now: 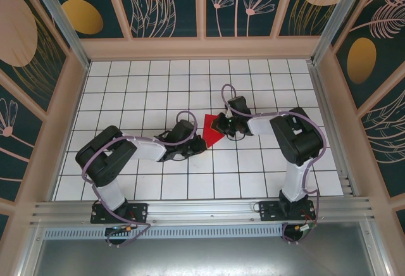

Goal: Fold a paper plane with a square sheet of paper (pick it up from the middle)
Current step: Fourth fold the wing at the center of the table.

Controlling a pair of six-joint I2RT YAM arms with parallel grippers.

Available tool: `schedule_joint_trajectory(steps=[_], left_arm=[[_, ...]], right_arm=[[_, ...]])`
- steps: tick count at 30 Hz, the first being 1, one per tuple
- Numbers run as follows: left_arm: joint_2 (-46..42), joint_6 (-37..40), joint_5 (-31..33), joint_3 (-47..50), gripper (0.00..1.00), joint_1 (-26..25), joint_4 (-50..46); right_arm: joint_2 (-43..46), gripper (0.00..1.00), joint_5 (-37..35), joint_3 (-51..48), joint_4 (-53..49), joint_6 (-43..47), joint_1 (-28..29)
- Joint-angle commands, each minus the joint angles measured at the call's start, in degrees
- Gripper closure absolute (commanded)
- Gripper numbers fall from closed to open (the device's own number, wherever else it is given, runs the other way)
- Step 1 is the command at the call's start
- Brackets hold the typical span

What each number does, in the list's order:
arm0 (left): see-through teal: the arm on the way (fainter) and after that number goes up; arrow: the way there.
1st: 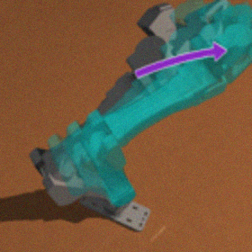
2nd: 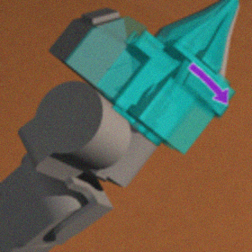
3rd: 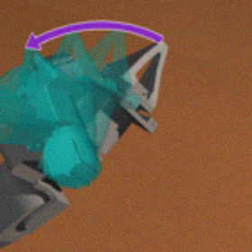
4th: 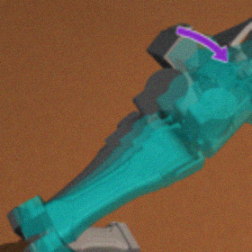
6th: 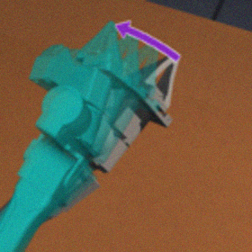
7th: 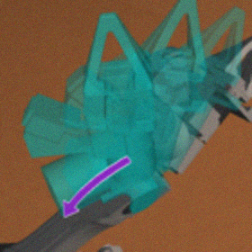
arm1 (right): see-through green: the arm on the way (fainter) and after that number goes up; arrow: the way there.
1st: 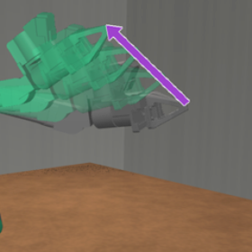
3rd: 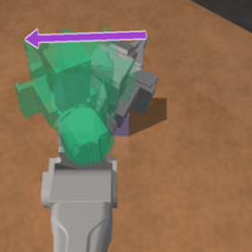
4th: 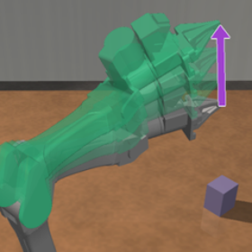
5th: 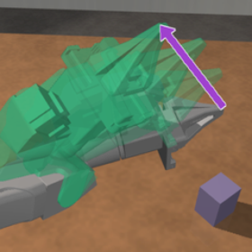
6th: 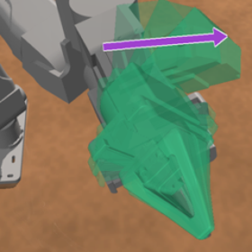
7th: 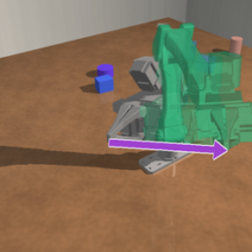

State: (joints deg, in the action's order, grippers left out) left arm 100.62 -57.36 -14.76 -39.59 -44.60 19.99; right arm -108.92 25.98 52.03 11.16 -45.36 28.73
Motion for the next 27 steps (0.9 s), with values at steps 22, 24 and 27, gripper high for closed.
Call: schedule_joint_trajectory(steps=[22,24,27], left_arm=[[-2.8,6.0,2.48,-6.12,0.96,-0.05,-2.37],[0.33,5.87,3.37,-7.31,0.97,-0.05,-2.66],[2.67,6.41,3.72,-8.24,0.97,-0.05,-3.7]], right_arm=[[-6.69,1.0,-8.4,-2.28,-9.98,1.31,0.16],[-6.6,1.0,-8.19,-2.46,-9.79,1.26,0.11],[-6.72,1.0,-8.04,-2.53,-9.8,1.25,0.19]])
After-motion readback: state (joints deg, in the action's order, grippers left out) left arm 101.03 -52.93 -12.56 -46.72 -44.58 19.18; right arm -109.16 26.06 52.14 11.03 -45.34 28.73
